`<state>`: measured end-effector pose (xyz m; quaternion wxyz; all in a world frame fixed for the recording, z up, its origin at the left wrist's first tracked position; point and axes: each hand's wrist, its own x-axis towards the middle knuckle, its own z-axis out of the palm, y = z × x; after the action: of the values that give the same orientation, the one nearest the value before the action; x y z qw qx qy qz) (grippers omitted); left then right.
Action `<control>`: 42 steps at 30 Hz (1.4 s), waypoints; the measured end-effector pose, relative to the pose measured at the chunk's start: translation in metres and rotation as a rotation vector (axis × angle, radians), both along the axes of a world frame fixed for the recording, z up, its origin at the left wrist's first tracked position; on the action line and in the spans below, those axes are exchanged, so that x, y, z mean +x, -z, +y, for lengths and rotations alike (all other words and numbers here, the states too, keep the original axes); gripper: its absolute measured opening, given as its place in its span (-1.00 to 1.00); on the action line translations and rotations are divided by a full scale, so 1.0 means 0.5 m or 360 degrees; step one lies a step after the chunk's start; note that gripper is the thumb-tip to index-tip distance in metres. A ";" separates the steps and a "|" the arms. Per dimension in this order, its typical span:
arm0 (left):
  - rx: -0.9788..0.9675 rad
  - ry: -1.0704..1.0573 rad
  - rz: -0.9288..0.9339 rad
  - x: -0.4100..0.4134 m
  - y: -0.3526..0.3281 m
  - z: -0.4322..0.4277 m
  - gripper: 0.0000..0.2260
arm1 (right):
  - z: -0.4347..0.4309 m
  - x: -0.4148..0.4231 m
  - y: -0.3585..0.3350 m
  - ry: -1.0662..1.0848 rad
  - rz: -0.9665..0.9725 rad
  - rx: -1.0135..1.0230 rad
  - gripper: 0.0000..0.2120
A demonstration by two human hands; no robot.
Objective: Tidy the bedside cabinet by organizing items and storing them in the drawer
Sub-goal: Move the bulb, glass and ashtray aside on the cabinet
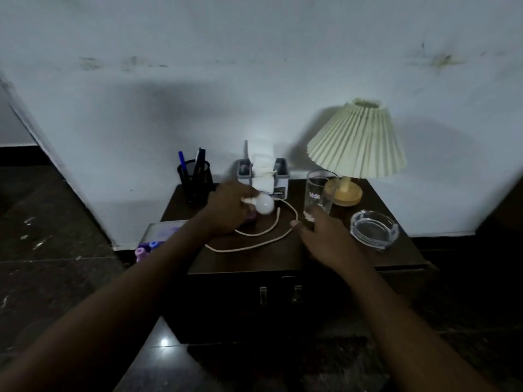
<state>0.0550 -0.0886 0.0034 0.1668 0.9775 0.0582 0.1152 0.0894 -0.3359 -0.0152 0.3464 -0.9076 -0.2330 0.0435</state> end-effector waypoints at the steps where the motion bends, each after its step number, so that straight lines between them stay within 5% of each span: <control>1: 0.0038 0.0164 0.0022 -0.003 0.002 -0.044 -0.67 | -0.013 0.002 -0.003 -0.0126 0.0060 0.0096 -0.42; 3: -0.0095 0.0422 -0.0024 -0.008 0.015 -0.114 -0.73 | -0.034 0.005 -0.002 -0.0305 0.0080 0.0177 -0.31; 7: -0.0414 0.0363 -0.0077 -0.004 0.022 -0.173 -0.73 | -0.071 0.023 0.010 -0.0156 -0.0066 0.0192 -0.67; 10: -0.0039 0.0037 -0.0186 0.004 0.024 -0.136 -0.70 | -0.075 0.021 0.014 0.0029 -0.0206 0.0150 -0.71; 12: 0.0283 -0.0246 0.0006 0.001 0.027 -0.086 -0.61 | -0.069 0.019 0.024 0.0099 -0.0281 -0.0022 -0.71; 15: 0.0411 -0.0402 0.0302 -0.016 0.044 -0.029 -0.58 | -0.048 0.017 0.042 0.0059 -0.0233 -0.0261 -0.65; 17: 0.0411 -0.0350 0.0236 -0.023 0.051 -0.033 -0.55 | -0.042 0.015 0.044 0.0077 -0.0139 -0.0280 -0.59; 22: -0.0301 -0.0112 -0.0099 0.046 0.027 -0.170 -0.18 | -0.060 0.017 0.021 -0.0025 0.0028 -0.0289 -0.36; 25: -0.1013 -0.0057 -0.0161 0.109 0.010 -0.260 0.10 | -0.106 0.036 -0.008 0.0199 -0.0240 -0.0394 -0.62; 28: -0.1000 -0.0103 -0.0223 0.162 0.013 -0.299 0.04 | -0.172 0.061 -0.017 0.0443 -0.0396 -0.0459 -0.73; 31: -0.1030 -0.0245 -0.0442 0.177 0.025 -0.306 -0.37 | -0.224 0.088 0.003 0.0514 -0.0078 -0.0465 -0.58; 33: -0.1068 -0.0280 -0.0602 0.162 0.021 -0.309 -0.46 | -0.247 0.115 0.022 0.0509 0.0051 -0.0475 -0.42; 39: -0.1090 -0.0158 -0.0756 0.112 -0.037 -0.332 -0.29 | -0.273 0.159 0.054 0.0276 0.0316 -0.0191 0.32; 42: -0.0969 -0.0094 -0.0661 0.108 -0.052 -0.373 -0.32 | -0.274 0.166 0.063 0.0296 0.0273 -0.0195 0.18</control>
<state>0.1089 -0.2752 0.0294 0.4548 0.8369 0.0828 0.2933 0.1723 -0.4728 -0.0468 0.3115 -0.9378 -0.1142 0.1028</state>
